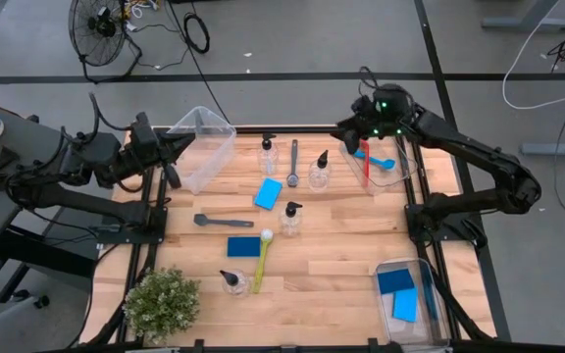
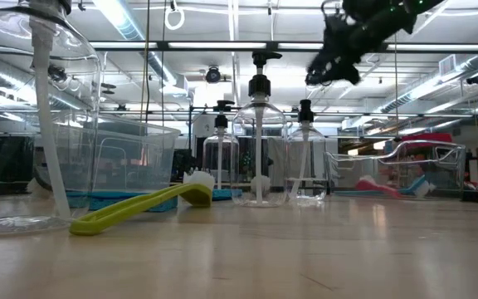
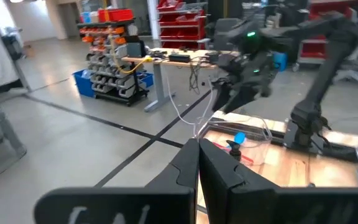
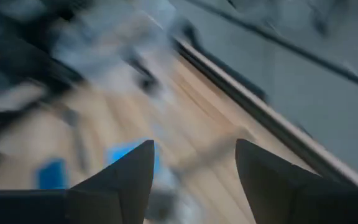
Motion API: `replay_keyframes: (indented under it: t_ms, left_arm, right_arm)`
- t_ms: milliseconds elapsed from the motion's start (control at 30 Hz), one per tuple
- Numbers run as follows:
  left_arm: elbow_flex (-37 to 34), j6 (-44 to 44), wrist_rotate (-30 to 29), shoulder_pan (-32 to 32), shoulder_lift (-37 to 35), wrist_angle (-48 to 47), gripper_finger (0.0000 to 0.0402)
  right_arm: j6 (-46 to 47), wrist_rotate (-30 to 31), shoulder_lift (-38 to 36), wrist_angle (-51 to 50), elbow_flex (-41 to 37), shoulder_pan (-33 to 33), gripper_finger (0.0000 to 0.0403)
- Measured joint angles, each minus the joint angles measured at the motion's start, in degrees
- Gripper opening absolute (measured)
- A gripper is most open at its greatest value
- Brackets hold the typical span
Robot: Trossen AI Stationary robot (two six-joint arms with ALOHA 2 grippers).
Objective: Pick & Place Kitchen Sink Supplies
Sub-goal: Put the transparent bottle spray into the transparent container
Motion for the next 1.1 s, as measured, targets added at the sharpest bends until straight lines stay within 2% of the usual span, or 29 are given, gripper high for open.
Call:
replay_keyframes:
  t_ms: [133,300,467,867,1100]
  left_arm:
    - [0.0,-1.1,1.6,3.1,0.3,0.0,0.0016]
    - [0.0,-1.1,5.6,8.3,1.8,-0.6,0.0017]
    - [0.0,-1.2,8.8,13.9,4.6,-2.6,0.0035]
    - [0.0,1.5,19.0,22.9,15.5,-2.3,0.0184]
    - [0.0,1.9,23.8,24.7,21.5,-2.3,0.0220]
  right_arm:
    - [2.4,-7.4,-0.5,12.7,0.0,2.3,0.0226]
    - [3.2,-9.0,-0.6,21.7,0.0,6.0,0.0226]
    - [2.6,-6.7,-0.5,21.9,0.0,8.3,0.0226]
    - [1.7,-6.7,-0.5,17.9,0.0,10.5,0.0226]
    - [1.5,-6.7,-0.5,14.3,0.0,10.5,0.0226]
